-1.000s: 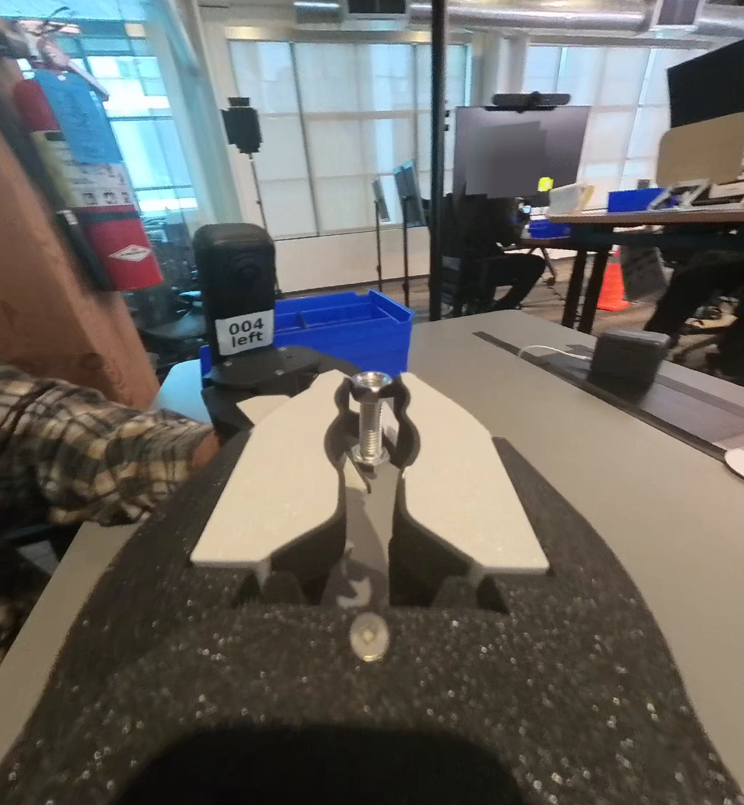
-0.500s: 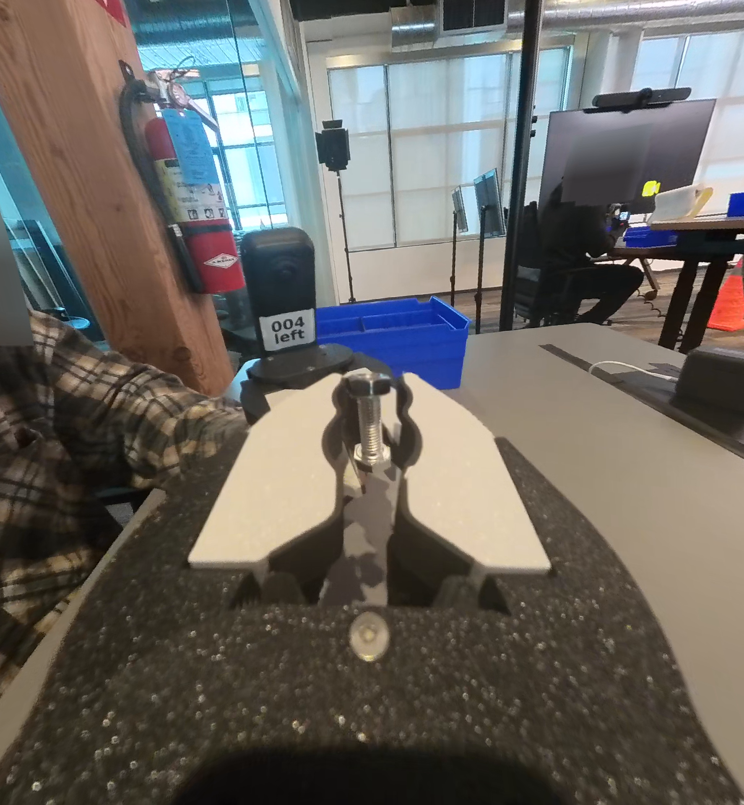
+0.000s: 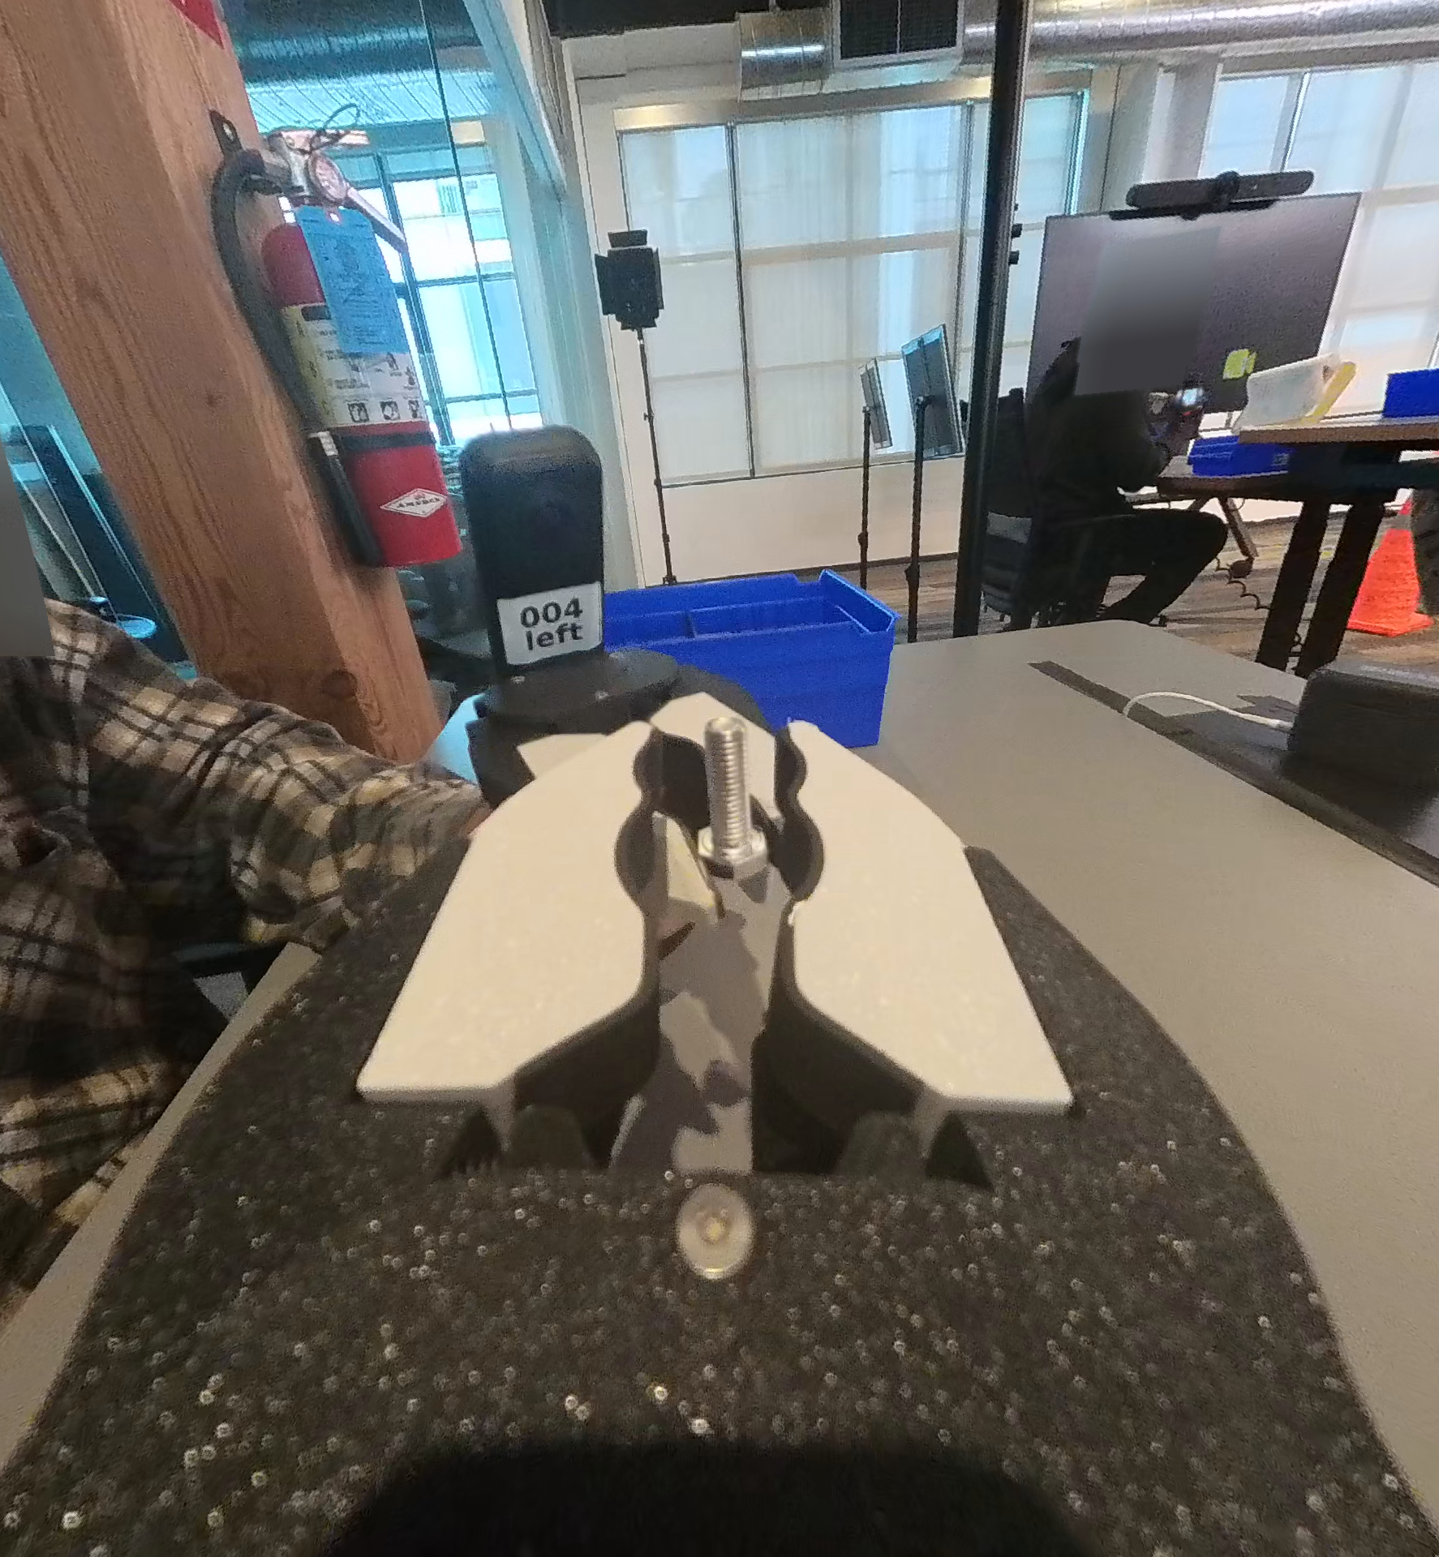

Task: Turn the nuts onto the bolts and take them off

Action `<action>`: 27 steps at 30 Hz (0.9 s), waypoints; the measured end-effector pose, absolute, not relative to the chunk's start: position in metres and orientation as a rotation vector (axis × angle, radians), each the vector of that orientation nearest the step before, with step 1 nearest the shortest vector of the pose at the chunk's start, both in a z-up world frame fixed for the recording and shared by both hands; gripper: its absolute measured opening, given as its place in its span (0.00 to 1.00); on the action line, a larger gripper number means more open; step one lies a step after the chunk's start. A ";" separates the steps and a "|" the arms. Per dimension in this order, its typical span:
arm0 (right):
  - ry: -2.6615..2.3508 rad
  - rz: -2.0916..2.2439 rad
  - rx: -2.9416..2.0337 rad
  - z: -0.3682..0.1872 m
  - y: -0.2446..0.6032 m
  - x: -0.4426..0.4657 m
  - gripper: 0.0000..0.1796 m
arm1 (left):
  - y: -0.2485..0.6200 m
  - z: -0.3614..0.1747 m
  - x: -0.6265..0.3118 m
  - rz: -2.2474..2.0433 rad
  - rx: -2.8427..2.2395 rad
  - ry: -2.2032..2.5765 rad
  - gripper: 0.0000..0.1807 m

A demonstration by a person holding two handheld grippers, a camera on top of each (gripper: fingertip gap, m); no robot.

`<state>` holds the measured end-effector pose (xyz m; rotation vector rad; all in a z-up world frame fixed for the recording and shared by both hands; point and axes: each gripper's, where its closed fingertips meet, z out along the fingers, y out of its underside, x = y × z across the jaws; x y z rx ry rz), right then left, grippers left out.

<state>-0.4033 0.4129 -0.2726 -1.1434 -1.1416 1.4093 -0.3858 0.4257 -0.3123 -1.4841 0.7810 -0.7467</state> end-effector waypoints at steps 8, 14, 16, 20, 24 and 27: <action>-1.104 1.456 -1.094 -0.259 0.415 -0.386 0.15 | 0.428 -0.307 -0.392 -0.809 -1.459 0.731 0.10; -1.147 1.394 -1.109 -0.263 0.422 -0.352 0.20 | 0.428 -0.302 -0.397 -0.842 -1.432 0.714 0.11; -1.162 1.397 -1.098 -0.265 0.419 -0.340 0.21 | 0.427 -0.302 -0.396 -0.844 -1.428 0.716 0.11; -1.165 1.414 -1.099 -0.274 0.413 -0.322 0.23 | 0.426 -0.304 -0.392 -0.846 -1.424 0.731 0.11; -1.170 1.394 -1.172 -0.299 0.415 -0.314 0.23 | 0.426 -0.306 -0.391 -0.841 -1.429 0.742 0.11; -1.131 1.298 -1.273 -0.311 0.431 -0.306 0.23 | 0.427 -0.307 -0.391 -0.843 -1.433 0.741 0.11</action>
